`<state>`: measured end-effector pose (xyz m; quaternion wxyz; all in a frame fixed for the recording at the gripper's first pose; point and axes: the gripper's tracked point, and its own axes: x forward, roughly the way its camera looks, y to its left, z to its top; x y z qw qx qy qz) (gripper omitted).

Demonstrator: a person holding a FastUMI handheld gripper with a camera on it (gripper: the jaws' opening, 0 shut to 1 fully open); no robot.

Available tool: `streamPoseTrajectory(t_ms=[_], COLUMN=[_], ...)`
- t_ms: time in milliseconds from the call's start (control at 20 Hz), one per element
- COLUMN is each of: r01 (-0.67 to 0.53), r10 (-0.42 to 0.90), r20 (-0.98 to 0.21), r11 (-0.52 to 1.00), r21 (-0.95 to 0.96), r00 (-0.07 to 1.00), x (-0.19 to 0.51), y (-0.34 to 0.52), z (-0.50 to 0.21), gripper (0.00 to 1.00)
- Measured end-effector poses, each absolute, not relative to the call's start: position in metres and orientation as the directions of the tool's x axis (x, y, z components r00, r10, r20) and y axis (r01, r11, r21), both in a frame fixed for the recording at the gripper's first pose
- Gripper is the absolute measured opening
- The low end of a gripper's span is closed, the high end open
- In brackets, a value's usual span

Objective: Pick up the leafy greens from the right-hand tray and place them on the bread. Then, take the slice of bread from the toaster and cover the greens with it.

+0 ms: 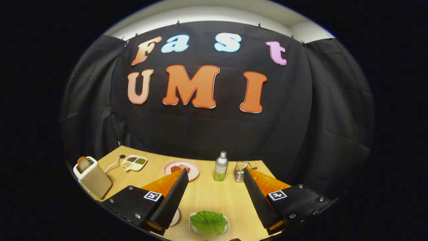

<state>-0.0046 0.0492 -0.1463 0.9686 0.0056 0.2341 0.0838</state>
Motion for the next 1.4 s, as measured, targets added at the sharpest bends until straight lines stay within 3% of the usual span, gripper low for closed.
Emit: streamPoseTrajectory(t_ms=[450,650,1150,1400], r01=[-0.226,-0.263,-0.321,-0.326], r10=[0.227,0.244,0.244,0.194], r20=[-0.754,-0.834,-0.944,-0.97], r11=[0.968,0.957,0.933,0.935], r21=[0.107,0.125,0.166,0.138], r00=[0.616,0.494,0.223,0.146], x=[-0.043,-0.068,-0.094,-0.101], y=[0.055,0.055,0.069,0.067], z=[-0.281,-0.324,-0.4,-0.421], gripper=[0.98,0.97,0.96,0.91])
